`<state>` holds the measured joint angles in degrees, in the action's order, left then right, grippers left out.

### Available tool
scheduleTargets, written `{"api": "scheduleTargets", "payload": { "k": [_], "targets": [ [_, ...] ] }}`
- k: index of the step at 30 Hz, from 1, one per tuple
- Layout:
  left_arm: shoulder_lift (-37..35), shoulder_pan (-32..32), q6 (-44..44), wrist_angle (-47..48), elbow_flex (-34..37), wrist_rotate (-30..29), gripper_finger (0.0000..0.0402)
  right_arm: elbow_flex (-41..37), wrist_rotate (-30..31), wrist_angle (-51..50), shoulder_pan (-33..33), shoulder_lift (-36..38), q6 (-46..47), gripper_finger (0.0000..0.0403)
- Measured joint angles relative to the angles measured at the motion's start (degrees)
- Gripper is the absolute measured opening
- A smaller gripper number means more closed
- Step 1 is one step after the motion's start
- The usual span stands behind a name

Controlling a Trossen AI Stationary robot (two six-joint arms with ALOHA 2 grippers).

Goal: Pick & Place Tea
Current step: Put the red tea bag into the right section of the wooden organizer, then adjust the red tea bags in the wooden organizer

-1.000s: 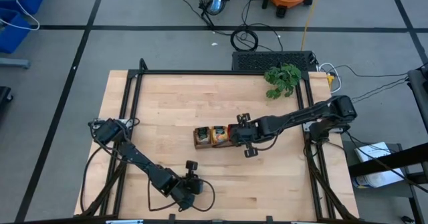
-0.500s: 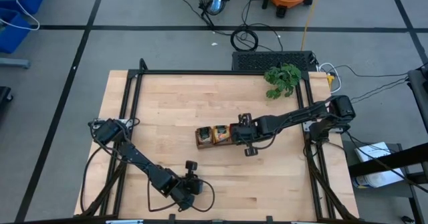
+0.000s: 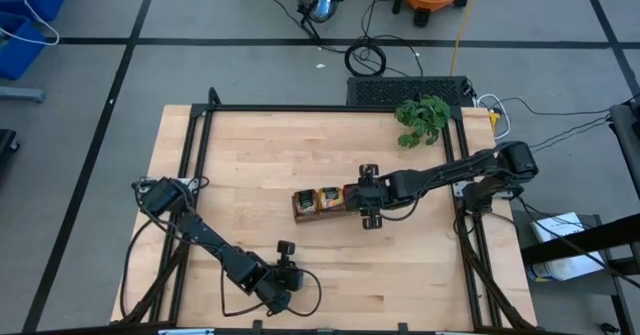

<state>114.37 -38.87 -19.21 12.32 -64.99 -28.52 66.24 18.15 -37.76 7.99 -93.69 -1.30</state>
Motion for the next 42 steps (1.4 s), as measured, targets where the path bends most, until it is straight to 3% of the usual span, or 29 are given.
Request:
{"api": "scheduleTargets", "payload": {
  "k": [11,19,28,36,42],
  "targets": [
    [-0.84,0.8,0.42,0.77,-0.02,-0.11,0.0035,0.0,-0.29,0.07,1.84,5.35,1.97,0.0201],
    [-8.35,0.44,-5.07,10.97,-0.04,-11.64,0.0035,-0.02,6.7,3.69,3.02,5.34,-2.39,0.0176],
    [-10.45,0.13,-6.86,11.17,-0.04,-11.6,0.0035,-2.59,2.67,12.69,-1.7,5.34,-8.83,0.0137],
    [-10.01,-1.02,-7.75,11.91,-0.04,-11.6,0.0035,-9.46,1.12,11.79,-4.14,5.3,-3.92,0.0106],
    [-10.01,-1.39,-7.81,11.91,-0.04,-12.27,0.0035,-9.3,1.42,12.63,-3.1,5.28,-3.4,0.0091]
  ]
}}
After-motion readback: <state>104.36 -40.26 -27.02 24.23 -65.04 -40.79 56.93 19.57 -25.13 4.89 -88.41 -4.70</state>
